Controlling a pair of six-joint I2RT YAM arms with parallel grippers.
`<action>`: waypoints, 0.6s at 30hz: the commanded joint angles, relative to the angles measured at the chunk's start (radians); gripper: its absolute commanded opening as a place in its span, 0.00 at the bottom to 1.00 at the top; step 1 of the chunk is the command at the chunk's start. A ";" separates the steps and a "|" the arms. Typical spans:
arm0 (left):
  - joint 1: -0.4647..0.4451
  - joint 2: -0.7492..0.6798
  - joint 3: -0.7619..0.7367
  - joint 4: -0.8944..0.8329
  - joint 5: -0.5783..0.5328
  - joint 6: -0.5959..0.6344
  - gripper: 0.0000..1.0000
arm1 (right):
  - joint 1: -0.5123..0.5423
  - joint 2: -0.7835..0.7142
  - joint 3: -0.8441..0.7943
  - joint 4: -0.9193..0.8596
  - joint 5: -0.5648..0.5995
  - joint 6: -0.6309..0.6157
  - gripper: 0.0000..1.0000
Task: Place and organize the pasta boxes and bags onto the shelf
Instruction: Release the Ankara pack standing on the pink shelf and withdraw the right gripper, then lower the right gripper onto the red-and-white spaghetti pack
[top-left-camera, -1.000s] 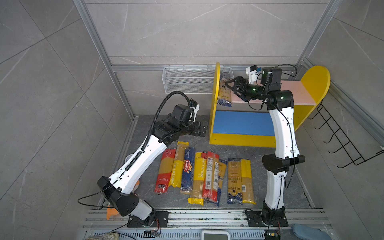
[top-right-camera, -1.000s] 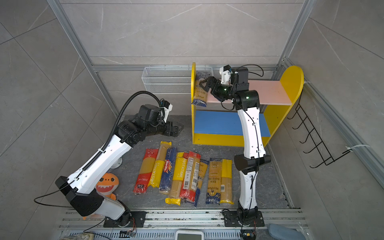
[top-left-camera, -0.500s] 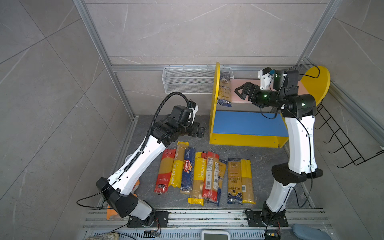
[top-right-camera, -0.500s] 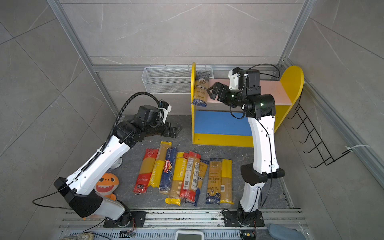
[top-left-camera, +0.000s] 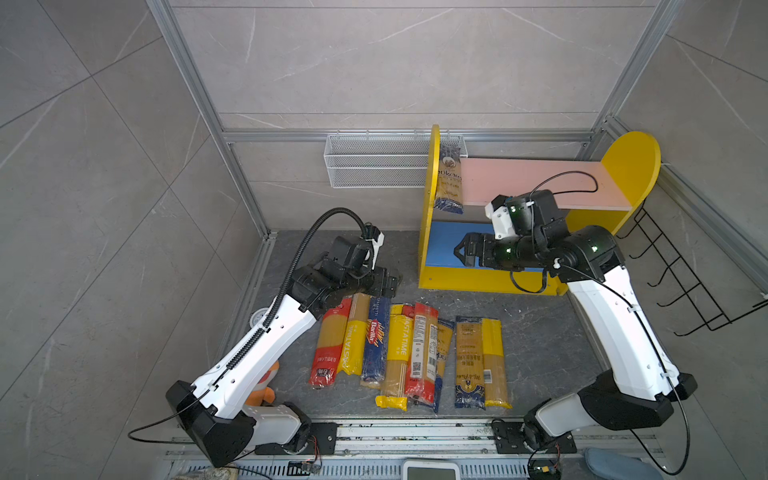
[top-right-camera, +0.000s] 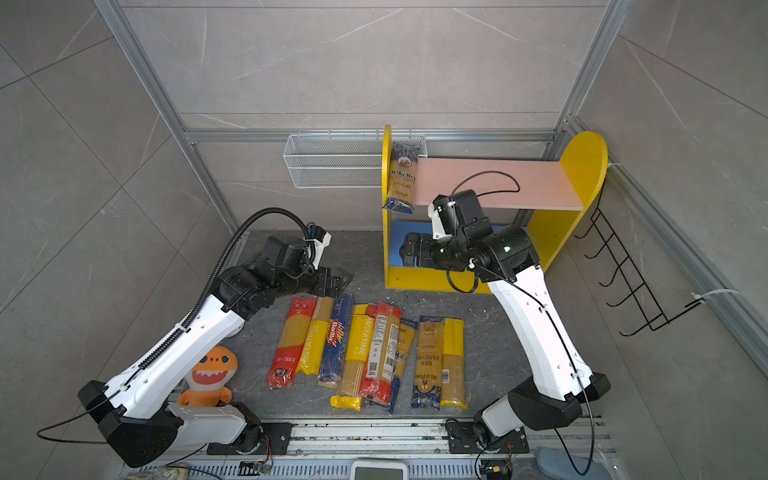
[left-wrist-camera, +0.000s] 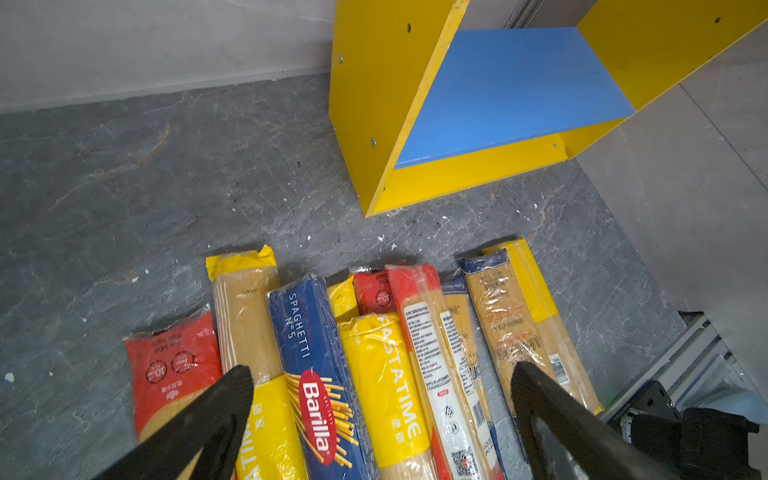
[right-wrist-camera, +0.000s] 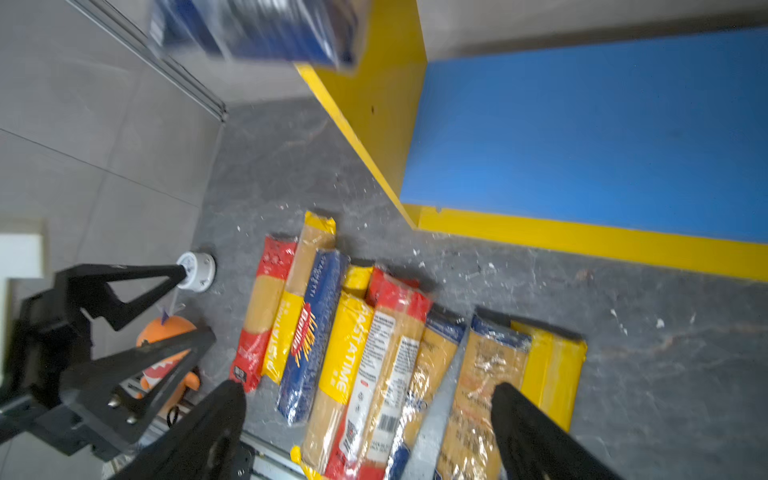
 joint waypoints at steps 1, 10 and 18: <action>0.004 -0.063 -0.042 0.034 -0.021 -0.046 1.00 | 0.041 -0.066 -0.108 0.034 0.040 0.067 0.95; -0.004 -0.131 -0.183 0.054 -0.034 -0.096 1.00 | 0.179 -0.152 -0.439 0.124 0.035 0.215 0.95; -0.029 -0.202 -0.314 0.089 -0.014 -0.157 1.00 | 0.358 -0.144 -0.725 0.284 0.025 0.378 0.95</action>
